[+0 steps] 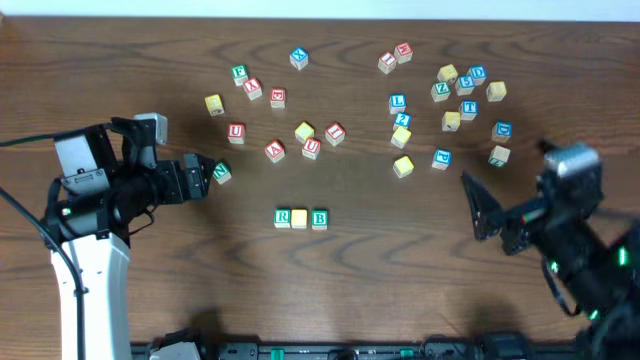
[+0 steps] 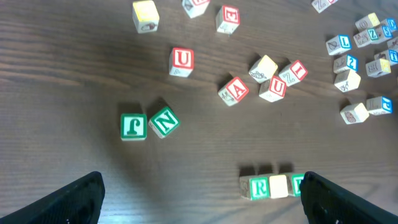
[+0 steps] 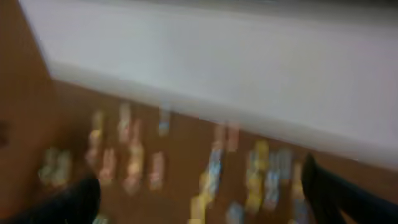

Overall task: Spell out ROBOT
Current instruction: 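Move the right gripper over a yellow O block in the right pile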

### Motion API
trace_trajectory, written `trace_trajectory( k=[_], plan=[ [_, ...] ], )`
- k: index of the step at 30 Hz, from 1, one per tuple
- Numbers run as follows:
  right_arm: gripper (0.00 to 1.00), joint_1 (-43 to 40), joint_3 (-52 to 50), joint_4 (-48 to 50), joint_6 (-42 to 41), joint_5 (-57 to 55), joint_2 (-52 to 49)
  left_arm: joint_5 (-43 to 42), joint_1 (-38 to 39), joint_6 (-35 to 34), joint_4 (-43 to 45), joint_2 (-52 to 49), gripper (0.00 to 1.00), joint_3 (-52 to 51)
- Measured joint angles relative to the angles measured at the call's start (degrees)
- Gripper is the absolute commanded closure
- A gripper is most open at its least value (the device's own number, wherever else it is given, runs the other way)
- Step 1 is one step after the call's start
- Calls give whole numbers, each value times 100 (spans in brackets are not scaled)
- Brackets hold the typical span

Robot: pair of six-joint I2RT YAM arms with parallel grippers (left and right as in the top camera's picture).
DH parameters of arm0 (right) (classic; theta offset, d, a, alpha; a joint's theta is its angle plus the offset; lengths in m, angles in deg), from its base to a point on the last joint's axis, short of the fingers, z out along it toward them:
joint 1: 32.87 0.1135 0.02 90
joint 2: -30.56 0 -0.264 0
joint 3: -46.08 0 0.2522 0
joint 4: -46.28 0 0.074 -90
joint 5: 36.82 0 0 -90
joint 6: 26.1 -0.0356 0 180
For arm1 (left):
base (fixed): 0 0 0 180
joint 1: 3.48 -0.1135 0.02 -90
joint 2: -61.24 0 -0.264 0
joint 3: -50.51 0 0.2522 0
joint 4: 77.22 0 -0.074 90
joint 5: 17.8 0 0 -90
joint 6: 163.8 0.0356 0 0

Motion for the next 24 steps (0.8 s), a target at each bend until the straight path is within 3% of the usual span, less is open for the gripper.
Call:
trace_trajectory(
  k=[2,6,19,24],
  plan=[
    [1,0,654,-481,13,114,-839,4,2,0,-4,-2,2,0],
    [1,0,693,-428,-20,302,-1843,2,2,0,-2,-2,2,0],
    [1,0,938,-678,-610,404,-2791,4,2,0,-2,-2,2,0],
    [7,304,2404,-2076,-815,42,-4085,4,2,0,-7,-2,2,0]
  ],
)
